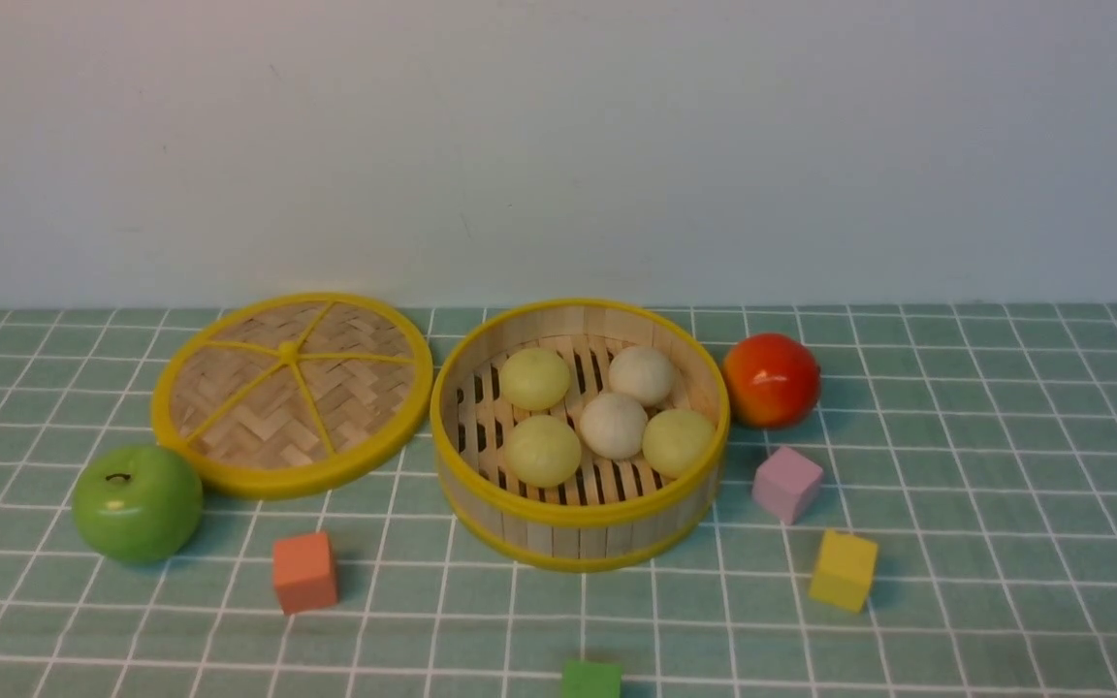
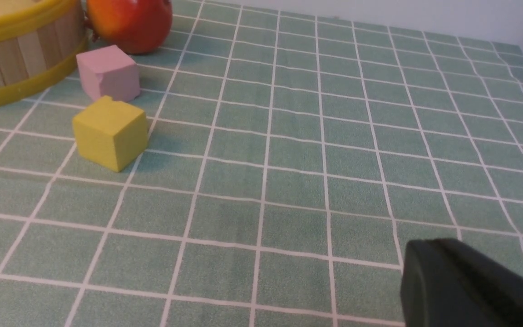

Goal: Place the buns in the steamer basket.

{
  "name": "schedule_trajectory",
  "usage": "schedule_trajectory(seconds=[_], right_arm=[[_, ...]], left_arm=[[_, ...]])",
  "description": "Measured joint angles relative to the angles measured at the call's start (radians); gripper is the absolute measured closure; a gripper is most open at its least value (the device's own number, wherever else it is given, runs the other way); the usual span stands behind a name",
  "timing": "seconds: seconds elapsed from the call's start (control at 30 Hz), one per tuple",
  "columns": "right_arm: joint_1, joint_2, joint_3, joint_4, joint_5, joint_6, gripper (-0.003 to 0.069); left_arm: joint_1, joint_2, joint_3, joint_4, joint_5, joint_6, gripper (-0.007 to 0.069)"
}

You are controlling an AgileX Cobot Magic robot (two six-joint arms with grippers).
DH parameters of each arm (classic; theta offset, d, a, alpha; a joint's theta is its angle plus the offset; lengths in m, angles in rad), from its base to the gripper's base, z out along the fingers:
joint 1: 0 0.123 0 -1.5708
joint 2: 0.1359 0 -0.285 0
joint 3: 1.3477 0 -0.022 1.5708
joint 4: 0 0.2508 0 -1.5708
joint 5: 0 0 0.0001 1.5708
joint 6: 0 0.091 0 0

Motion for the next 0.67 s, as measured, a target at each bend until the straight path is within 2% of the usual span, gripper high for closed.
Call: schedule_trajectory(seconds=[0.67], right_arm=[[0.000, 0.000, 0.000, 0.000, 0.000, -0.003, 0.0609]], left_arm=[[0.000, 0.000, 0.000, 0.000, 0.000, 0.000, 0.0427]])
